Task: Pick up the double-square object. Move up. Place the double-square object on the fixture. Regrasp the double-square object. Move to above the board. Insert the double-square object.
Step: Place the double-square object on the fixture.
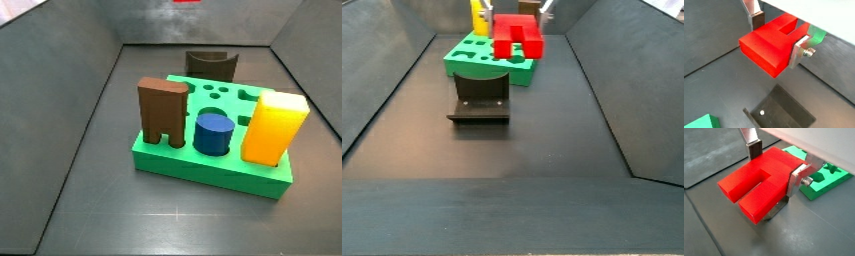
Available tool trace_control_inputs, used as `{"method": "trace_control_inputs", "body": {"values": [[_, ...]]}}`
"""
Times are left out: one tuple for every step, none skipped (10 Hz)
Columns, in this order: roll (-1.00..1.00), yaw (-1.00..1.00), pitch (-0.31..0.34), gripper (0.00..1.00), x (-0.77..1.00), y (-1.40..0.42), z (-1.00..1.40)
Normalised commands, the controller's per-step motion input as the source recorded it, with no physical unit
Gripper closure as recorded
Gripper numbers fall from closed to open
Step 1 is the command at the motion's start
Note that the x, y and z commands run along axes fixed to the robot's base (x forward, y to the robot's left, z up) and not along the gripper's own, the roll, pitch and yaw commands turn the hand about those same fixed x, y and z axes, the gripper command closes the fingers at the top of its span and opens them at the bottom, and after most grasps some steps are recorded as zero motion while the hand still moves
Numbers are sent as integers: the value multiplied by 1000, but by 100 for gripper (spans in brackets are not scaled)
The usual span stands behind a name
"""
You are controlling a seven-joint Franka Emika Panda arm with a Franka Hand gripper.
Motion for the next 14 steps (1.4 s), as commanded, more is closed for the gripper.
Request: {"method": "trace_control_inputs", "body": {"values": [[-1000, -33, 38, 100, 1000, -798, -93], [-1000, -12, 34, 100, 940, -722, -89], [-1000, -14, 43, 100, 830, -413, -56], [-1000, -21, 58, 100, 731, -212, -27], [-1000, -28, 75, 100, 637, -118, -14], [-1000, -38, 87, 100, 524, -44, -18], [-1000, -48, 99, 100, 435, -7, -13], [-1000, -65, 114, 100, 314, 19, -8], [-1000, -75, 121, 100, 256, 27, -10], [-1000, -102, 138, 100, 140, 37, -10], [-853, -111, 120, 100, 69, 42, -9], [-674, -117, 82, 100, 52, 38, -3], [-488, -119, 60, 100, 57, 37, -13], [-280, -110, 51, 100, 67, 29, -6]]}}
